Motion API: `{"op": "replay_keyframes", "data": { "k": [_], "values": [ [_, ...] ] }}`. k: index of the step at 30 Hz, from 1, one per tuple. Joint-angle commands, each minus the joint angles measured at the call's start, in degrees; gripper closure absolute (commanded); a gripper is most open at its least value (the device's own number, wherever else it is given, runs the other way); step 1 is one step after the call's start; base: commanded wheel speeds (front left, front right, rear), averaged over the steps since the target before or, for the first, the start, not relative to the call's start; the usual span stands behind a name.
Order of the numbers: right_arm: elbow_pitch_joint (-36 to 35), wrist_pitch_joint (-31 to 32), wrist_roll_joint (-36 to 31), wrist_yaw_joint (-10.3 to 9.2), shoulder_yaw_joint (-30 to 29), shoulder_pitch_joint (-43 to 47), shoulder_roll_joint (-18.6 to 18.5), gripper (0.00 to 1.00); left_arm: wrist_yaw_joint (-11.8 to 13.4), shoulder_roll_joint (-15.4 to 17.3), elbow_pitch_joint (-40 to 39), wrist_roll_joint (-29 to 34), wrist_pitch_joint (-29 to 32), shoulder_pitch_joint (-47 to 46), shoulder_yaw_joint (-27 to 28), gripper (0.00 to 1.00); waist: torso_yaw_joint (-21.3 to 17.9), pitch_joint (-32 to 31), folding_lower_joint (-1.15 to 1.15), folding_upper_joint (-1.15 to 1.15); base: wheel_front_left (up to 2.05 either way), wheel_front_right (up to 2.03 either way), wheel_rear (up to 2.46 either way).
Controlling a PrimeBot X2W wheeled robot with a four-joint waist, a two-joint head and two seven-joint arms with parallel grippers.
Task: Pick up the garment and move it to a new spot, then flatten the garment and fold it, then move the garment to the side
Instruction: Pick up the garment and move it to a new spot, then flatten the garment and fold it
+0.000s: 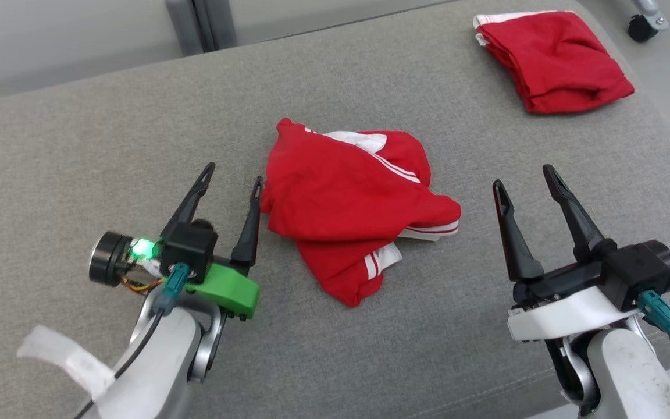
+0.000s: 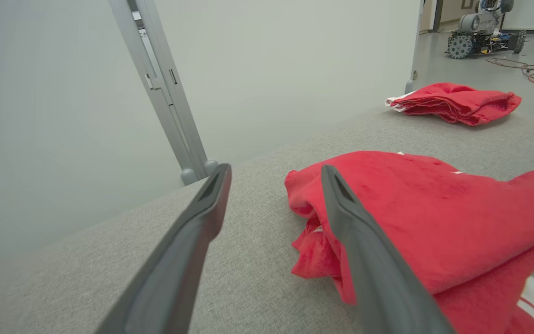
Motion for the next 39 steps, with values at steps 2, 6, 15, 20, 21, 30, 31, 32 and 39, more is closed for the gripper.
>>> {"op": "replay_keyframes", "data": {
  "k": [2, 6, 15, 20, 21, 30, 31, 32, 39],
  "values": [
    [0.5, 0.0, 0.7, -0.08, 0.1, 2.0, 0.4, 0.0, 2.0, 0.0, -4.4, 0.5, -0.1, 5.2, 3.3, 0.0, 2.1, -4.9, 0.0, 0.0, 0.0, 0.0, 0.0],
    [1.5, 0.0, 1.5, -0.08, 0.4, 4.3, 1.1, 0.0, 3.5, -2.0, -10.1, -0.6, -0.1, 13.5, 9.5, 0.0, 3.4, -8.4, 0.0, 0.0, 0.0, 0.0, 0.0],
    [2.5, 0.0, 2.1, -0.08, -0.1, 8.8, 2.2, 0.0, 1.8, -7.9, -20.5, 4.7, -0.1, 27.9, 20.3, 0.0, 6.3, -12.4, 0.0, 0.0, 0.0, 0.0, 0.0],
    [3.1, 0.0, 2.2, -0.08, -0.8, 12.3, 2.6, 0.0, -1.0, -10.3, -24.2, 8.0, -0.1, 35.8, 24.2, 0.0, 8.2, -14.1, 0.0, 0.0, 0.0, 0.0, 0.0],
    [3.1, 0.0, 2.1, -0.08, -0.8, 12.6, 2.7, 0.0, -1.3, -10.6, -24.4, 8.3, -0.1, 36.7, 24.5, 0.0, 8.4, -14.2, 0.0, 0.0, 0.0, 0.0, 0.0],
    [4.0, 0.0, 2.0, -0.08, -1.6, 13.8, 3.5, 0.0, -3.5, -11.4, -23.9, 10.5, -0.1, 39.7, 24.5, 0.0, 10.3, -14.8, 0.0, 0.0, 0.0, 0.0, 0.0],
    [4.0, 0.0, 1.9, -0.08, -1.6, 13.7, 3.5, 0.0, -3.5, -11.4, -23.9, 10.5, -0.1, 39.6, 24.4, 0.0, 10.5, -14.8, 0.0, 0.0, 0.0, 0.0, 0.0],
    [4.1, 0.0, 1.8, -0.08, -1.7, 13.6, 3.6, 0.0, -3.3, -11.4, -24.0, 10.2, -0.1, 39.3, 24.2, 0.0, 10.7, -14.8, 0.0, 0.0, 0.0, 0.0, 0.0],
    [4.2, 0.0, 1.7, -0.08, -1.9, 13.5, 3.9, 0.0, -2.7, -11.5, -24.2, 9.9, -0.1, 38.6, 23.6, 0.0, 11.5, -14.6, 0.0, 0.0, 0.0, 0.0, 0.0]
  ]
}}
